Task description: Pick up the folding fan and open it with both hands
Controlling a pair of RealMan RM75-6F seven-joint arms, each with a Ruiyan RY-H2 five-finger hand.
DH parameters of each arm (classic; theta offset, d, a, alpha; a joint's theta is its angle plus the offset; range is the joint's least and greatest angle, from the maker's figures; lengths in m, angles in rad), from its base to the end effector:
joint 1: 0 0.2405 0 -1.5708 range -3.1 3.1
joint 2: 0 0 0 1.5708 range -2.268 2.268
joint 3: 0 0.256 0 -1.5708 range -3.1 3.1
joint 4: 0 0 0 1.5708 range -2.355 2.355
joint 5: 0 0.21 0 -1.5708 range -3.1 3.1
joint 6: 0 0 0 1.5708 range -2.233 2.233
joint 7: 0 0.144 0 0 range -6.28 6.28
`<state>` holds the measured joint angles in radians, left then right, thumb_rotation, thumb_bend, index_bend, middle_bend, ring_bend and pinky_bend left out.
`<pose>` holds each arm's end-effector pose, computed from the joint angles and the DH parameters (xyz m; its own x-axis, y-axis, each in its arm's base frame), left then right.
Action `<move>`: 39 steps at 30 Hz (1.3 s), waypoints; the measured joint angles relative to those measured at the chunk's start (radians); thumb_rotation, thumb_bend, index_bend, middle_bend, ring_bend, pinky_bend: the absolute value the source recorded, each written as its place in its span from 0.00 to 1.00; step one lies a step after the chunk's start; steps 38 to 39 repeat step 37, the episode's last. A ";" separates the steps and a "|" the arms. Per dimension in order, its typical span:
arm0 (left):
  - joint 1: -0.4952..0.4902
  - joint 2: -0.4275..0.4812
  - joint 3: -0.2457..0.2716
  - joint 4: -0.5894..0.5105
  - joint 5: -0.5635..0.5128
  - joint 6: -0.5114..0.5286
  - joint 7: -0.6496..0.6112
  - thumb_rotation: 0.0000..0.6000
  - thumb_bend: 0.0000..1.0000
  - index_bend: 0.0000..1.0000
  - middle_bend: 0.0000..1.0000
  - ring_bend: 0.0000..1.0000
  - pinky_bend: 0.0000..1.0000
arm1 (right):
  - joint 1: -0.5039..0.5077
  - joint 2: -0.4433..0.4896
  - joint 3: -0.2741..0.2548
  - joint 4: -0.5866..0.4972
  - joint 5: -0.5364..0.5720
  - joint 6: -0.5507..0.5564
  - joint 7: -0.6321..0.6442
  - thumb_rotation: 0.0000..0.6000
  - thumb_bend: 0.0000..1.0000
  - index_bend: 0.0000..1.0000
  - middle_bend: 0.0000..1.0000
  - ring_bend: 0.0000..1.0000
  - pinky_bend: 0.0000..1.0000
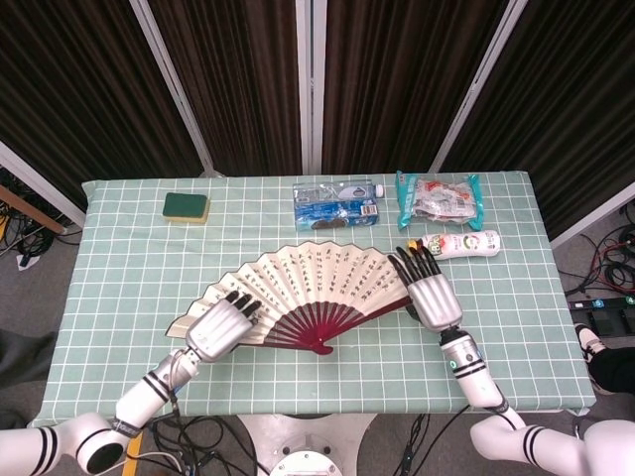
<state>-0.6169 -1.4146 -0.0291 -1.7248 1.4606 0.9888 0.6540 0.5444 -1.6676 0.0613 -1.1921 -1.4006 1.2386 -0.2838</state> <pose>-0.1431 0.2583 -0.0052 0.7341 0.0663 0.6758 0.5362 -0.6673 -0.5169 -0.2221 -0.3075 -0.0160 0.5573 -0.0234 0.8300 -0.7833 -0.3464 0.5162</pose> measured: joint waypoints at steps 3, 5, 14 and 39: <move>-0.021 0.018 -0.002 -0.044 -0.055 -0.049 0.011 1.00 0.00 0.10 0.20 0.16 0.27 | -0.003 0.045 0.007 -0.085 0.069 -0.071 -0.063 1.00 0.03 0.00 0.00 0.00 0.00; -0.034 0.027 -0.004 -0.060 -0.083 -0.078 0.003 0.93 0.00 0.08 0.16 0.12 0.24 | -0.001 0.071 0.013 -0.125 0.116 -0.115 -0.097 1.00 0.00 0.00 0.00 0.00 0.00; -0.106 0.068 -0.038 -0.102 -0.191 -0.208 -0.132 0.76 0.00 0.02 0.07 0.00 0.16 | 0.041 0.210 0.057 -0.311 0.301 -0.267 -0.226 1.00 0.00 0.00 0.00 0.00 0.00; 0.244 0.187 -0.068 0.095 -0.167 0.391 -0.485 1.00 0.00 0.15 0.16 0.08 0.16 | -0.187 0.463 0.057 -0.325 0.026 0.090 0.349 1.00 0.19 0.05 0.11 0.00 0.00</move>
